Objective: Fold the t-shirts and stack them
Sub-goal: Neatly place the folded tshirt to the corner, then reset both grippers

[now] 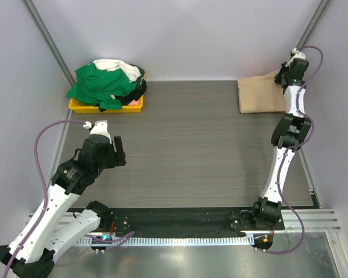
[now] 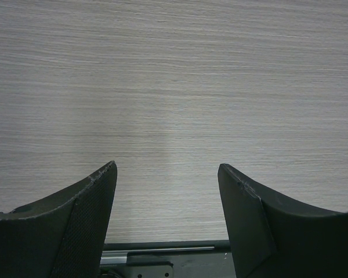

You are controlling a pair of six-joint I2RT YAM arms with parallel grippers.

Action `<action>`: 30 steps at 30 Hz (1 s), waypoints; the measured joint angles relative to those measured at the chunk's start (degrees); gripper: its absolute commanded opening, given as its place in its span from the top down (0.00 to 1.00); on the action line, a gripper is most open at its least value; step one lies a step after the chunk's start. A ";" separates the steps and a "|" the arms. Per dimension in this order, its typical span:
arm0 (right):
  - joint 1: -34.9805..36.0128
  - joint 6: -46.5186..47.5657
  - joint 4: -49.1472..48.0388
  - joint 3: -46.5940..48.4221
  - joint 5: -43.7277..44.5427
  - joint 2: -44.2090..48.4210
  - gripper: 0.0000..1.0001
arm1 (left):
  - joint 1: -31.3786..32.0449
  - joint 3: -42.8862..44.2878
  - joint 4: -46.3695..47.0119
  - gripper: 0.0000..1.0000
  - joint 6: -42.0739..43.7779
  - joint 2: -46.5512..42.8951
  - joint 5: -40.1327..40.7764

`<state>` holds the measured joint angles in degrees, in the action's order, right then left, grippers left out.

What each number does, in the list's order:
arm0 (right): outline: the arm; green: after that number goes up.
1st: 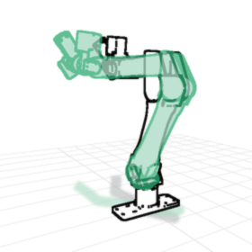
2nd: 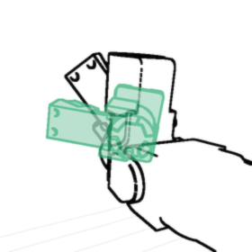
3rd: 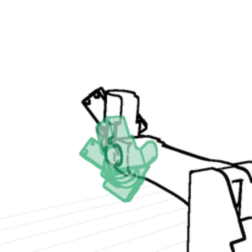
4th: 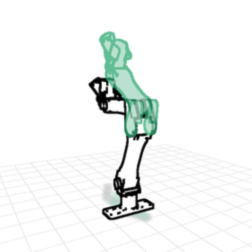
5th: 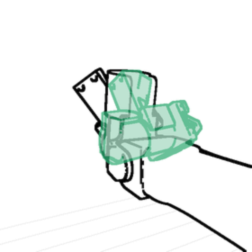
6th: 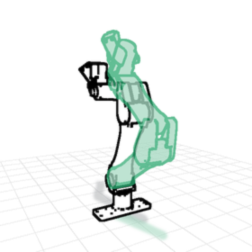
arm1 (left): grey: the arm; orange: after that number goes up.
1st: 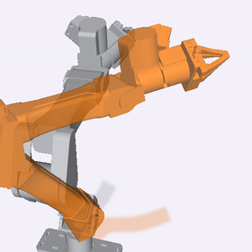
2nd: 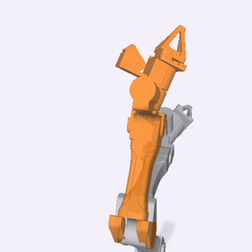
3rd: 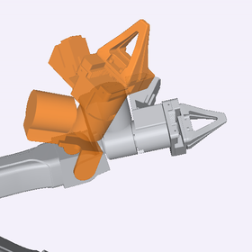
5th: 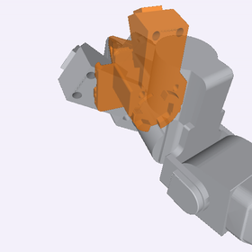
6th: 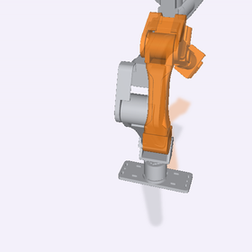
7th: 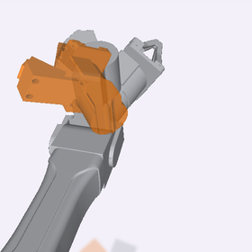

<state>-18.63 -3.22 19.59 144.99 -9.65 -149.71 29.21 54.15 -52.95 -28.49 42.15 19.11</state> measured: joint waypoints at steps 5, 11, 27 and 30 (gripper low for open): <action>-0.02 -3.13 -6.82 0.07 8.68 -7.74 0.22 | -0.11 0.00 0.00 0.28 0.00 0.00 0.00; 0.17 -4.83 -9.27 -4.68 20.55 -5.81 0.15 | -0.48 -0.02 0.02 0.28 0.00 0.00 0.00; 4.81 -18.40 -11.19 -37.94 27.98 52.96 0.00 | -0.85 -0.42 0.44 0.06 -0.02 -2.86 0.00; 20.63 -18.93 -13.79 -56.48 31.21 67.71 0.00 | -0.87 -0.87 0.70 0.00 -0.09 -3.61 0.57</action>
<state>2.00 -22.15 5.80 88.51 21.56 -82.00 28.34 53.28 -52.25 -28.58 38.54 19.68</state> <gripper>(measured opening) 0.995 0.986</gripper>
